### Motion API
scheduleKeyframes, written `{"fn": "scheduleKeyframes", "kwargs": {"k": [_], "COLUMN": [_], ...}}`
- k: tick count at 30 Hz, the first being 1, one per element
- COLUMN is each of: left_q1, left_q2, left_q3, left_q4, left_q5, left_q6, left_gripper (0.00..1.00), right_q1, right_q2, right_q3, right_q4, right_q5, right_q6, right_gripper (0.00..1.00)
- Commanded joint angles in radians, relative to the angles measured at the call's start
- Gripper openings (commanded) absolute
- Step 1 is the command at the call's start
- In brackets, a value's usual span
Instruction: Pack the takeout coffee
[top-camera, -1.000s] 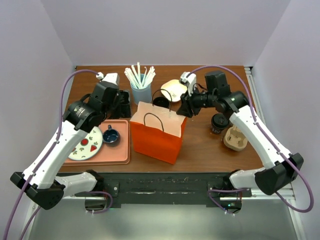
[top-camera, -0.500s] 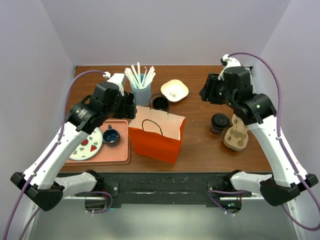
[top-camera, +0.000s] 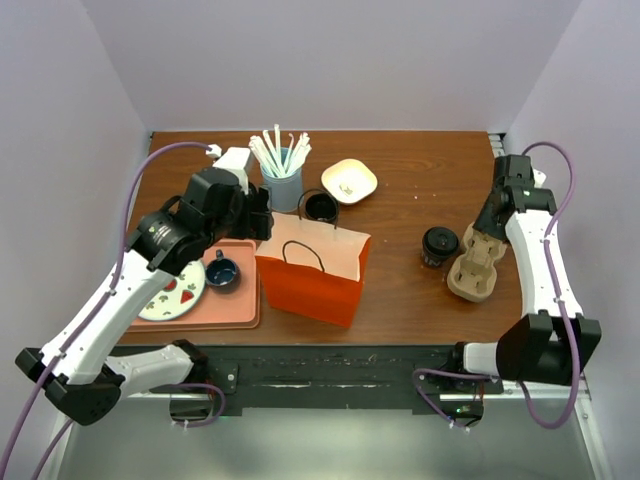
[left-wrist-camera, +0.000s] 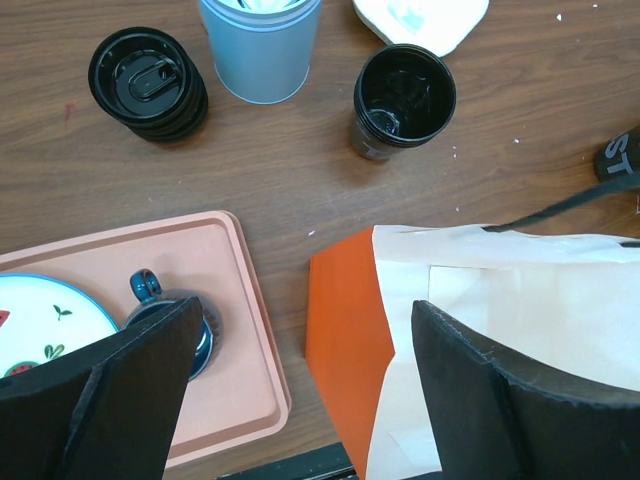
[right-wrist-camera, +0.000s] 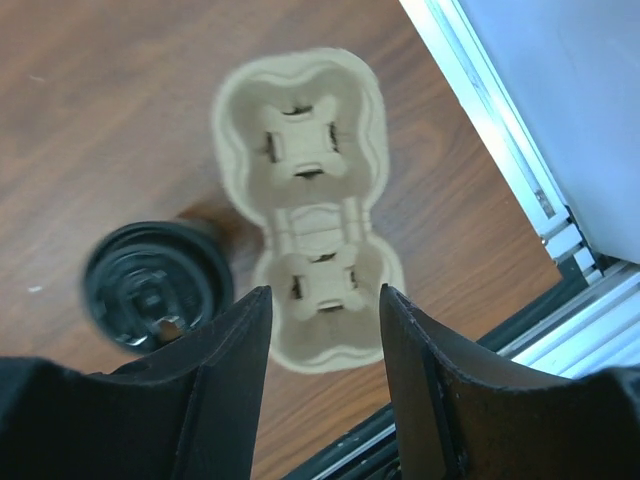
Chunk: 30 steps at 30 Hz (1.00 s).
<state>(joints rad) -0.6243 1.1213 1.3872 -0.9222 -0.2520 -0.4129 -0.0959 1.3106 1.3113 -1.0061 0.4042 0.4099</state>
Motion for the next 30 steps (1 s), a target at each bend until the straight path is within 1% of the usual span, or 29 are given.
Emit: {"fn": "scheduleKeyframes", "kwargs": {"k": [1,4,6,10,15,17,19,20,23,27,30], "left_q1": [-0.018,-0.029,-0.040,-0.060,-0.078,-0.080,-0.081,-0.081,-0.083,-0.083,-0.084], "left_q2": [-0.031,-0.040,-0.043,-0.038,-0.025,-0.021,-0.018,-0.015,-0.008,-0.003,-0.002], "left_q3": [-0.002,-0.010,-0.013,-0.008,0.006,0.004,0.004,0.004,0.004,0.013,0.016], "left_q4": [0.019,0.019,0.016,0.010,0.005,0.006,0.006,0.008,0.011,0.005,0.002], "left_q5": [-0.053,-0.076,-0.090,-0.110,-0.118,-0.124,-0.130,-0.132,-0.132,-0.135,-0.138], "left_q6": [0.028,0.040,0.045,0.051,0.051,0.054,0.052,0.052,0.054,0.054,0.051], "left_gripper": [0.91,0.91,0.91,0.91,0.90,0.91,0.91,0.91,0.90,0.90,0.90], "right_q1": [-0.065,-0.087,-0.105,-0.143,-0.148,-0.153,-0.151,-0.154,-0.166,-0.173,-0.174], "right_q2": [0.022,0.052,0.067,0.105,0.139,0.142,0.144,0.153,0.194,0.200,0.205], "right_q3": [-0.070,-0.105,-0.145,-0.178,-0.173,-0.178,-0.187,-0.195,-0.182,-0.201,-0.211], "right_q4": [0.115,0.150,0.193,0.228,0.224,0.230,0.262,0.274,0.242,0.235,0.235], "right_q5": [-0.083,-0.157,-0.171,-0.235,-0.222,-0.240,-0.292,-0.307,-0.312,-0.323,-0.309], "right_q6": [-0.114,-0.198,-0.243,-0.269,-0.290,-0.296,-0.325,-0.344,-0.364,-0.358,-0.355], "right_gripper": [0.52,0.53,0.53,0.49,0.49,0.49,0.50,0.52,0.53,0.54,0.58]}}
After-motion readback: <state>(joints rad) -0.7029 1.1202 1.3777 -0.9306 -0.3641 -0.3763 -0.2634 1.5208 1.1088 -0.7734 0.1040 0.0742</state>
